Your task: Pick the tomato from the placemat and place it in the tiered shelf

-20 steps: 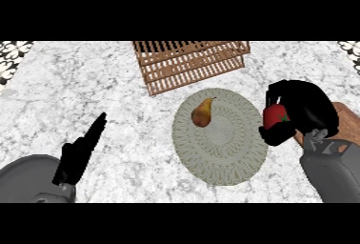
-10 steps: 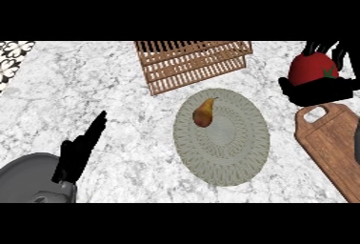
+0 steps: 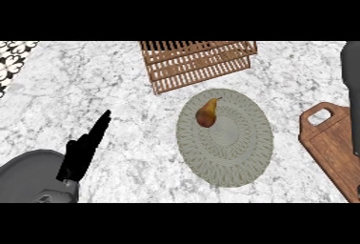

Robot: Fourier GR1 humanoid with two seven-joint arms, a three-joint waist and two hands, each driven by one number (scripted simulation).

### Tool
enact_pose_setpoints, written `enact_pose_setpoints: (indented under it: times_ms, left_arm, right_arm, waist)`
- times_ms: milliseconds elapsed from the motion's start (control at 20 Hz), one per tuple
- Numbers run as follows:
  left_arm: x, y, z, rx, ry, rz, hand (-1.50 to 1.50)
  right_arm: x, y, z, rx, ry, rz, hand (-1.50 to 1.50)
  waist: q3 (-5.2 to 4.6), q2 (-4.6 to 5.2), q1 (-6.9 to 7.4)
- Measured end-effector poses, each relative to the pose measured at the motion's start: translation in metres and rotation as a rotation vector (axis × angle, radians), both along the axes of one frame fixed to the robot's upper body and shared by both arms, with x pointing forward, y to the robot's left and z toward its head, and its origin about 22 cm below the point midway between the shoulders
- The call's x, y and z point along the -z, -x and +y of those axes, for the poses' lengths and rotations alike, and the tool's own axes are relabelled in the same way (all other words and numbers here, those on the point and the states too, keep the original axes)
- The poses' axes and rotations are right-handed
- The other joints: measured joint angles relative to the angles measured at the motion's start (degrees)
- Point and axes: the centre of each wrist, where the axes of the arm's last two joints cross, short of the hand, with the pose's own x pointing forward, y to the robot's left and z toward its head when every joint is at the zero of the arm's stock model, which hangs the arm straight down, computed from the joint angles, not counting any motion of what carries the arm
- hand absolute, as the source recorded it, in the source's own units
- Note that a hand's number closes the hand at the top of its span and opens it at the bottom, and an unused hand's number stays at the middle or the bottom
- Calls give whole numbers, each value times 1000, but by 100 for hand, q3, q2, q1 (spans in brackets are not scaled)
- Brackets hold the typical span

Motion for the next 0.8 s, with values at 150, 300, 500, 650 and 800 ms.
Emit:
enact_pose_setpoints:
  times_ms: [150,300,500,650,800]
  left_arm:
    - [-2,-2,2,10,1,-1,0]
    - [-2,-3,-1,16,2,-7,0]
    - [-3,-2,-4,26,0,-14,0]
    - [-5,-2,-9,30,-3,-12,0]
    - [-6,-5,-12,37,-8,-13,0]
  right_arm:
    - [-7,-23,-3,14,-12,-9,150]
    - [-1,-45,4,15,-5,-6,150]
    - [5,-68,8,3,32,11,150]
    - [7,-80,24,-20,57,38,150]
    - [17,-90,34,-34,67,65,150]
  waist:
    - [-2,11,21]
    - [-3,29,63]
    - [-4,62,140]
    - [-4,72,173]
    - [-7,103,228]
